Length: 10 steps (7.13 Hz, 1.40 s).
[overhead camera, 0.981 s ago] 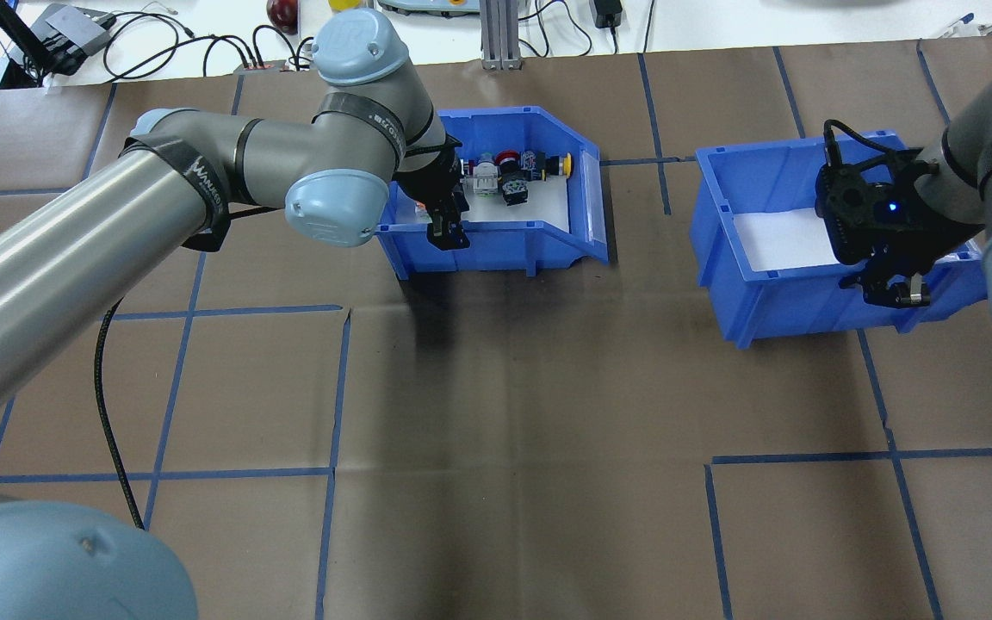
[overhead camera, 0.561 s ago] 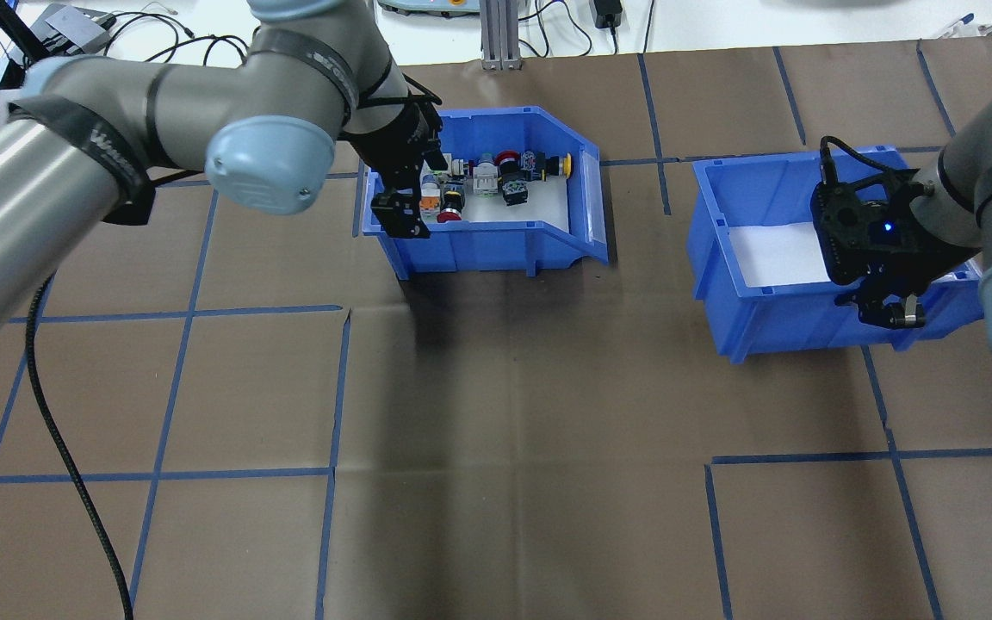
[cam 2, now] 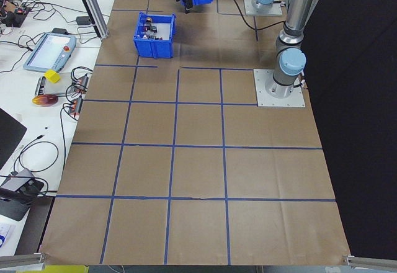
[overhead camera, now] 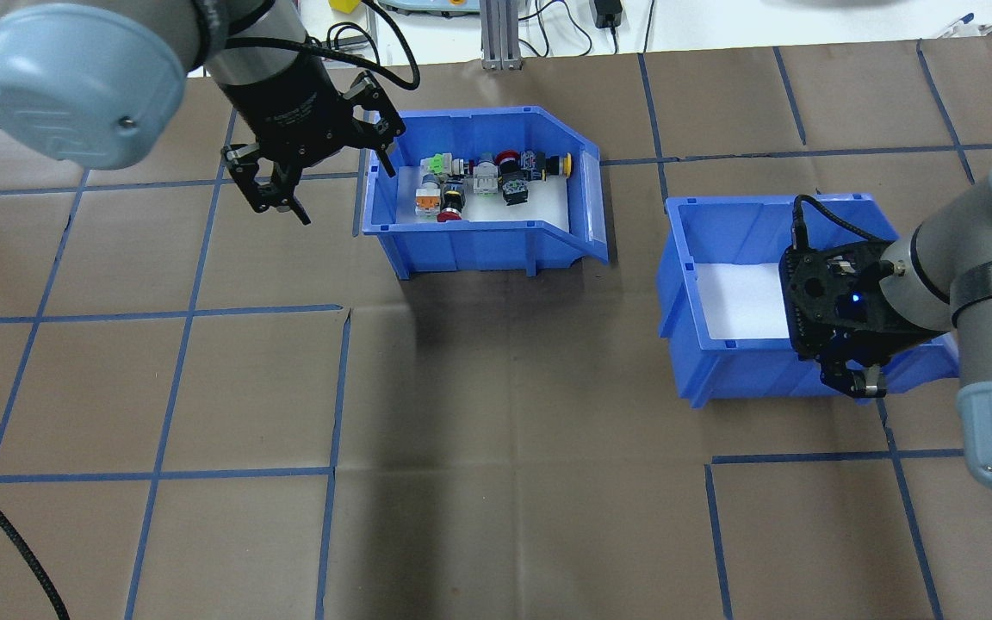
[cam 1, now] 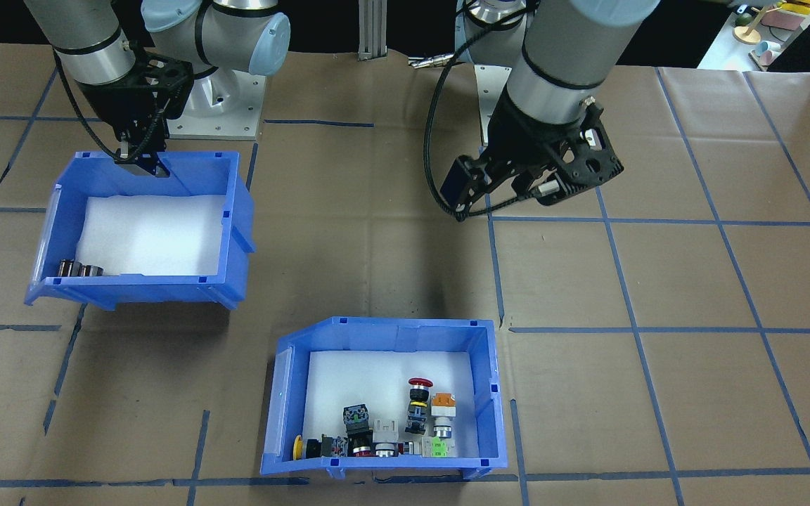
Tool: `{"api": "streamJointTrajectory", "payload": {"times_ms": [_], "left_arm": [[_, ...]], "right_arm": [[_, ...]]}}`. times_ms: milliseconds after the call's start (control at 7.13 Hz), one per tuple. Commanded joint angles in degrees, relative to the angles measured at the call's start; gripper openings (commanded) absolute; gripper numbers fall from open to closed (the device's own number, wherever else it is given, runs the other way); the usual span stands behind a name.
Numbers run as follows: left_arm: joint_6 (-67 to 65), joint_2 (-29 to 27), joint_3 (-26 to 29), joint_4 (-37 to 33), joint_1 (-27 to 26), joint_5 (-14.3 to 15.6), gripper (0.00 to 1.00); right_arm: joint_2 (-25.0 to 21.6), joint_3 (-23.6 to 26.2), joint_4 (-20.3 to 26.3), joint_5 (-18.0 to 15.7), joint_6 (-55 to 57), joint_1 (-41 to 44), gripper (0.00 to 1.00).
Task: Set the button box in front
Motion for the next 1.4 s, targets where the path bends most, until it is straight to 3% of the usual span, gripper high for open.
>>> {"api": "streamJointTrajectory", "payload": {"times_ms": [0, 140, 421, 841, 981, 1262], "left_arm": [[23.81, 5.93, -1.52, -4.28, 1.34, 0.17, 0.99], [27.21, 6.21, -1.53, -4.30, 2.22, 0.17, 0.99], [27.25, 6.30, -4.06, -3.61, 2.67, 6.91, 0.99], [24.79, 6.30, -8.64, 0.07, 2.76, 6.59, 0.99], [24.69, 6.47, -8.64, 0.27, 2.76, 6.59, 0.99], [25.22, 6.65, -8.65, 0.27, 2.93, 6.59, 0.99]], "right_arm": [[-0.18, 1.39, -1.16, -0.56, 9.67, 9.33, 0.12], [-0.09, 1.48, -2.04, -0.56, 12.68, 12.51, 0.13], [0.26, 1.66, -2.66, -0.56, 20.23, 18.74, 0.14], [1.40, 1.48, -5.10, -0.56, 26.92, 27.19, 0.15], [4.71, 1.22, -8.95, -0.65, 30.43, 29.74, 0.16], [13.23, -1.84, -13.29, -7.12, 38.33, 38.60, 0.16]]}}
